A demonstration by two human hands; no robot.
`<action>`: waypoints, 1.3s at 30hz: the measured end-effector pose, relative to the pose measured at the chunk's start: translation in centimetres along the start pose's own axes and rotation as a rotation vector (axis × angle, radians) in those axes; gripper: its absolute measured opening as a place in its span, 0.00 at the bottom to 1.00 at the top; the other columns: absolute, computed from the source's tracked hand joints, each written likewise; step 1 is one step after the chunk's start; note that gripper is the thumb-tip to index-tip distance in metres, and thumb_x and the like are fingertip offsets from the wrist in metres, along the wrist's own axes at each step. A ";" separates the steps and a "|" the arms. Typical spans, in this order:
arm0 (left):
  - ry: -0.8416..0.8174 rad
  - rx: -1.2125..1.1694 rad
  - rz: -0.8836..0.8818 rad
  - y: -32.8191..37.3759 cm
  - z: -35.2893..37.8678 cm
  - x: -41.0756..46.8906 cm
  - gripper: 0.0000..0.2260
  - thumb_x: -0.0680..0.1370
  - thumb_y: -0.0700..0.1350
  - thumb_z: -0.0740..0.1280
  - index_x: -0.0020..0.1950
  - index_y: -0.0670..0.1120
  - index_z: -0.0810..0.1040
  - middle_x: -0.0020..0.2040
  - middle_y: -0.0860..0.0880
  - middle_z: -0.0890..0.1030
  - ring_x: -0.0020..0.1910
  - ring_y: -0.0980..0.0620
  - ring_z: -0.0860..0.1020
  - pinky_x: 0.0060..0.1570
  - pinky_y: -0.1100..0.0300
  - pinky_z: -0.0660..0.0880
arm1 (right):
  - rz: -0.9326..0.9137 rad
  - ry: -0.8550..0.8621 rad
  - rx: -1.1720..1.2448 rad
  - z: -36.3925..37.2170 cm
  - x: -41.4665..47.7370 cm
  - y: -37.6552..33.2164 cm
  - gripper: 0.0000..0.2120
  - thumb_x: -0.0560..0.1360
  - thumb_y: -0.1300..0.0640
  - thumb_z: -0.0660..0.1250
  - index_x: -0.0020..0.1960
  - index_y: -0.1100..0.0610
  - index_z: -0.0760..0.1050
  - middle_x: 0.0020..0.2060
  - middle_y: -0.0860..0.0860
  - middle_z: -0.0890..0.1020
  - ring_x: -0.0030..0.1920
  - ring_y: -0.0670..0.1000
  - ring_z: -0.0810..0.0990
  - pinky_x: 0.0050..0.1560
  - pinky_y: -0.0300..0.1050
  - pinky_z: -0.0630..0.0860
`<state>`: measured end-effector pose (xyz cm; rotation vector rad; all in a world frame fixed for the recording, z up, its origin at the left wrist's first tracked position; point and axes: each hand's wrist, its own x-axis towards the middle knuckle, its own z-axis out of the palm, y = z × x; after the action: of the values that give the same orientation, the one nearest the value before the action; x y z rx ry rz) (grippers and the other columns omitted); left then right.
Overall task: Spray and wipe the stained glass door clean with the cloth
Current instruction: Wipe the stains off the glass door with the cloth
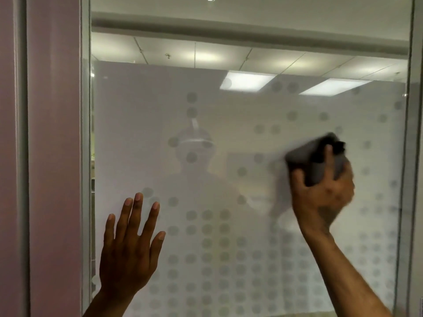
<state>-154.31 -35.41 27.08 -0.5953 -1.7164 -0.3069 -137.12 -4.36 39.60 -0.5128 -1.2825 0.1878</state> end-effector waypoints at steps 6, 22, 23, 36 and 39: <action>0.016 -0.009 -0.007 -0.1 0.2 0.1 0.28 0.84 0.58 0.50 0.81 0.48 0.60 0.83 0.41 0.57 0.82 0.40 0.57 0.77 0.39 0.54 | 0.545 0.149 0.043 2.9 3.9 -5.3 0.36 0.72 0.34 0.61 0.78 0.41 0.61 0.76 0.56 0.66 0.74 0.60 0.66 0.70 0.59 0.59; 0.127 -0.002 0.029 -0.1 1.0 -0.4 0.29 0.83 0.56 0.54 0.83 0.48 0.58 0.82 0.40 0.59 0.81 0.40 0.60 0.72 0.35 0.61 | -0.946 -0.408 0.125 2.7 -7.3 -12.7 0.34 0.72 0.33 0.64 0.75 0.44 0.68 0.72 0.58 0.72 0.73 0.60 0.68 0.71 0.65 0.58; 0.127 -0.004 0.033 -0.2 1.0 -0.4 0.29 0.83 0.56 0.54 0.83 0.48 0.58 0.82 0.40 0.59 0.81 0.39 0.59 0.72 0.35 0.61 | -1.001 -0.434 0.111 2.4 -7.6 -11.5 0.34 0.73 0.33 0.62 0.75 0.44 0.67 0.73 0.58 0.71 0.73 0.60 0.68 0.71 0.65 0.57; 0.117 0.000 0.056 0.2 0.3 -0.1 0.29 0.83 0.53 0.58 0.82 0.43 0.60 0.81 0.36 0.60 0.80 0.36 0.59 0.74 0.34 0.60 | -0.132 -0.094 -0.057 -0.7 2.2 2.4 0.37 0.69 0.41 0.69 0.75 0.50 0.69 0.69 0.61 0.75 0.66 0.63 0.75 0.66 0.60 0.69; 0.112 -0.002 0.038 0.2 0.3 -0.1 0.28 0.84 0.53 0.57 0.82 0.44 0.59 0.81 0.37 0.59 0.81 0.37 0.58 0.76 0.35 0.57 | 0.079 -0.056 -0.082 -1.2 -0.2 4.8 0.37 0.71 0.39 0.66 0.78 0.47 0.62 0.72 0.58 0.72 0.70 0.60 0.71 0.71 0.59 0.65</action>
<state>-154.48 -35.13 26.90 -0.6007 -1.5953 -0.3093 -135.38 -0.57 37.01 -0.6329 -1.3291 0.2172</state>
